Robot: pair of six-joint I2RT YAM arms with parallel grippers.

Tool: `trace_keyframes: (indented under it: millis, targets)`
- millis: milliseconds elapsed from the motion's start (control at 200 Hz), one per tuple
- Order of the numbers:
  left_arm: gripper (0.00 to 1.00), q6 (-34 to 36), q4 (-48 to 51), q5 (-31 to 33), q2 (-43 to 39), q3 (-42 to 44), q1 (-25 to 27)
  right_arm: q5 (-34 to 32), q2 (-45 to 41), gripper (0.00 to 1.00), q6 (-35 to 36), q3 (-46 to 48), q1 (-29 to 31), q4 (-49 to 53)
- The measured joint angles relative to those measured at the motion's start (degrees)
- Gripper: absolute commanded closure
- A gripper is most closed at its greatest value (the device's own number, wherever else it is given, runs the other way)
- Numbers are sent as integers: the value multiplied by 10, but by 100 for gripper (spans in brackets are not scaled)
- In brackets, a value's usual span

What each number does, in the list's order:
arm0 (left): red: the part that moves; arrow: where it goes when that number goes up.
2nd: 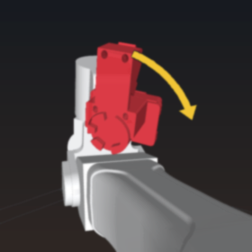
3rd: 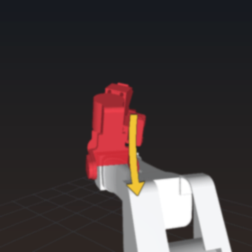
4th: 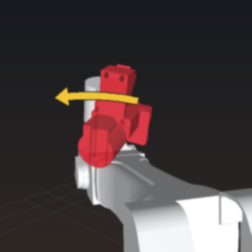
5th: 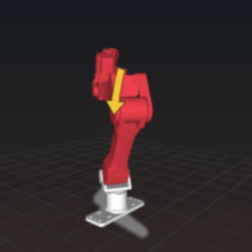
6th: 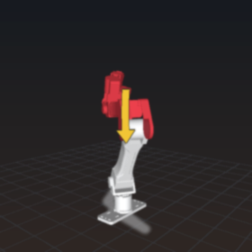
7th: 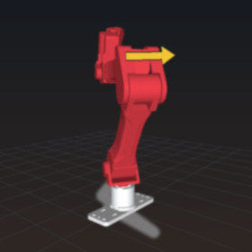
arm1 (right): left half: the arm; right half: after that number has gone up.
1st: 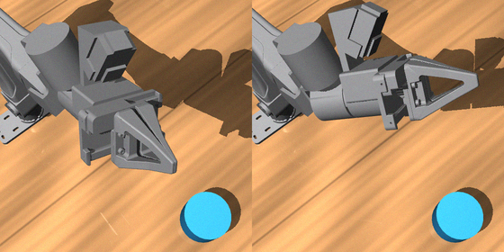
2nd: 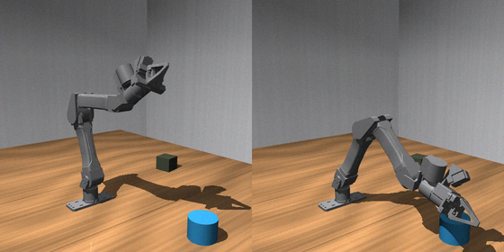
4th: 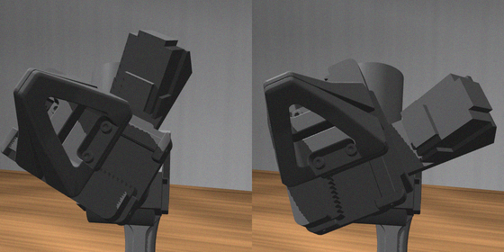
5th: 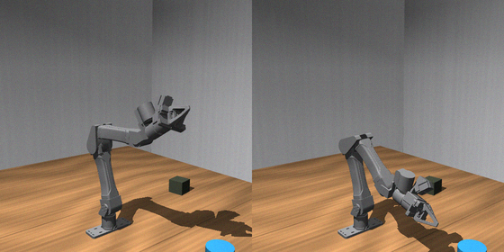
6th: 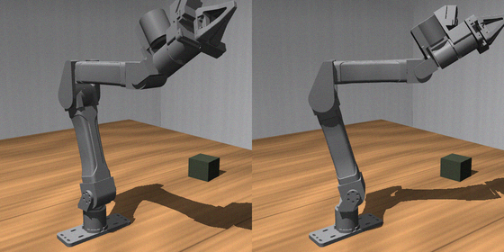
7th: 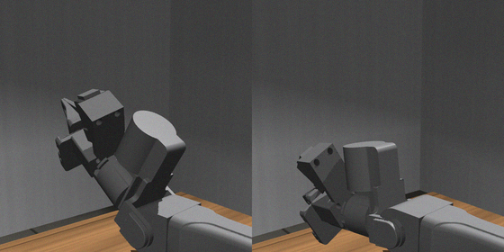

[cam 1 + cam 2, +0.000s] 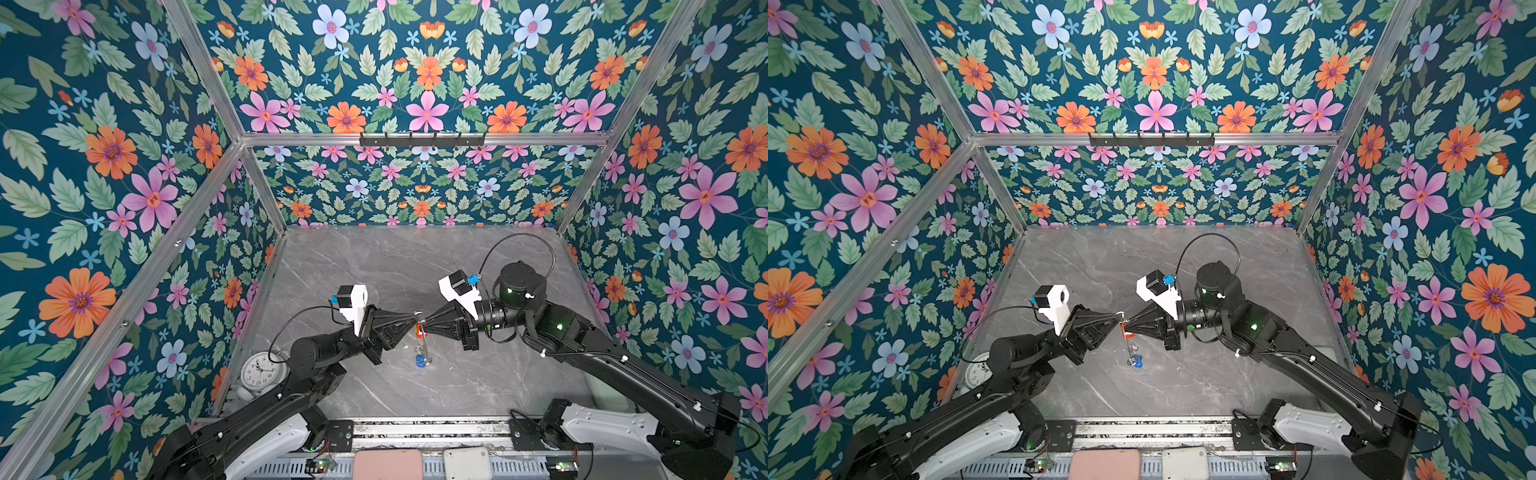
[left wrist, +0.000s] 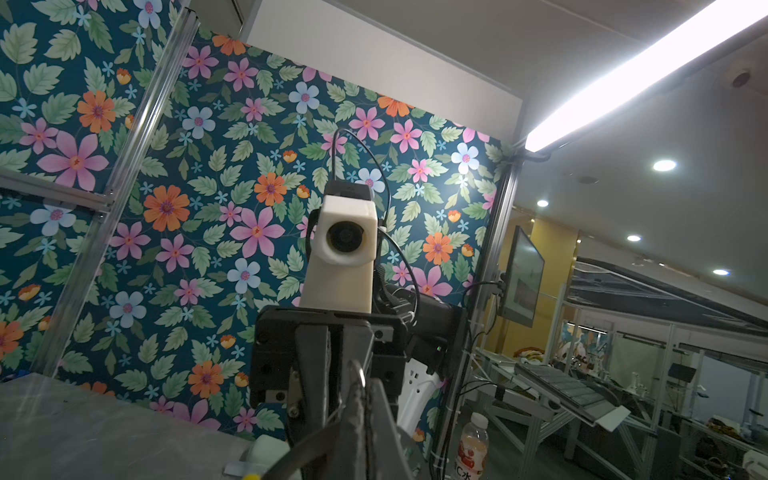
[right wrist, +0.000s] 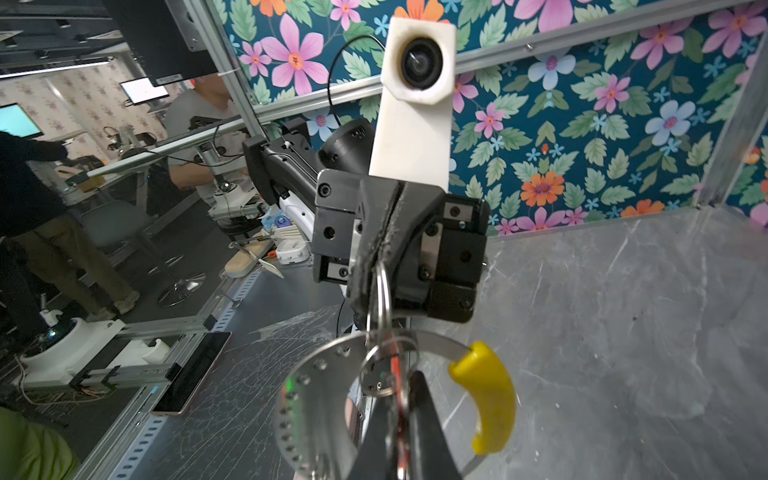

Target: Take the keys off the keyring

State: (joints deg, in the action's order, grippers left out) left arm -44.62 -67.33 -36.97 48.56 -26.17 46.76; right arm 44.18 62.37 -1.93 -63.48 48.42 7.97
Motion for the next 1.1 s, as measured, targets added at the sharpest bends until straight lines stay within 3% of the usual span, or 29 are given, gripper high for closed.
trace_keyframes:
  millis: [235,480,770,1100]
  targets:
    - [100,81,47,12,3,-19,1,-85,-42,63,-34,49,-1,30]
    - [100,150,96,28,19,-24,2,-164,-110,54,-52,89,-1,24]
    - [100,180,116,43,42,-26,2,-237,-157,52,-52,123,0,-23]
    - [100,183,116,44,47,-29,2,-252,-131,51,-39,125,-1,-43]
